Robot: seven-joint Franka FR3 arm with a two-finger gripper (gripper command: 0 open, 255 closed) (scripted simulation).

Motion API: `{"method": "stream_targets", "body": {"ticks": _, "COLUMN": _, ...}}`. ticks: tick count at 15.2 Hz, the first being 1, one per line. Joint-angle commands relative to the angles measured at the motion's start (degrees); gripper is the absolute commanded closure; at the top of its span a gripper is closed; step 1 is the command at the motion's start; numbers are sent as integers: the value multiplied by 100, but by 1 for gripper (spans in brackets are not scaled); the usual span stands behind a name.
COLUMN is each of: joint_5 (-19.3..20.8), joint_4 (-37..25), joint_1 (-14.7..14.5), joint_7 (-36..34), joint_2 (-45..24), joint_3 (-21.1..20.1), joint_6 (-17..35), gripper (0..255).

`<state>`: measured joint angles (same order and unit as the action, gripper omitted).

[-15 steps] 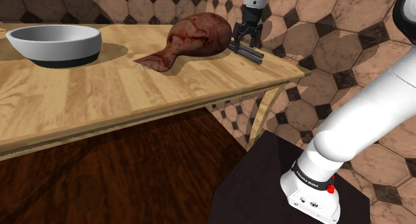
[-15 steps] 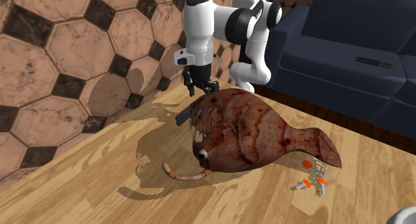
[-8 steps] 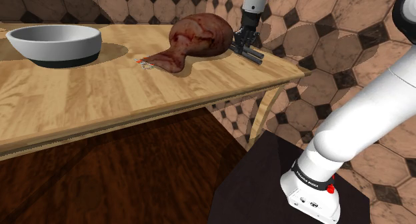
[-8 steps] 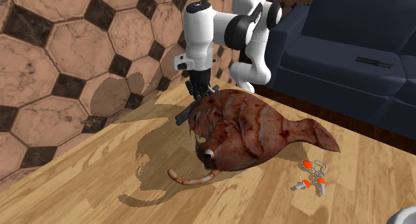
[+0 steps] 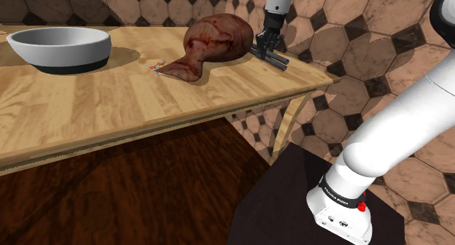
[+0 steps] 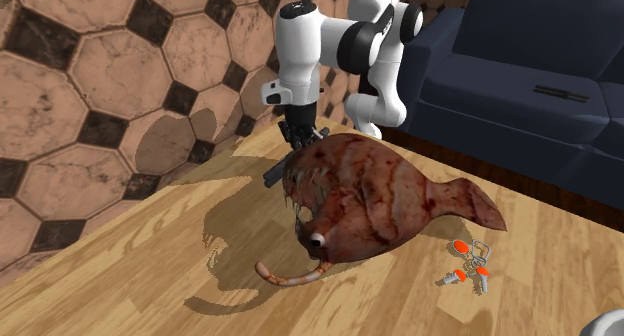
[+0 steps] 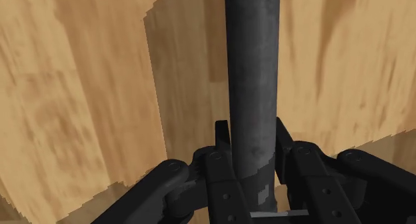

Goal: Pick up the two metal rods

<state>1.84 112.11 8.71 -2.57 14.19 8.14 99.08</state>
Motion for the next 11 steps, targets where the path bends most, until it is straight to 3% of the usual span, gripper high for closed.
{"method": "stream_targets", "body": {"ticks": 1, "joint_5": -4, "joint_4": -117, "joint_1": -2, "joint_7": 6, "joint_2": -12, "joint_3": -1, "joint_6": -118, "gripper": 255}}
{"method": "stream_targets", "body": {"ticks": 11, "joint_5": -27, "joint_4": -1050, "joint_1": -12, "joint_7": 22, "joint_2": -163, "joint_3": -5, "joint_6": -902, "gripper": 255}}
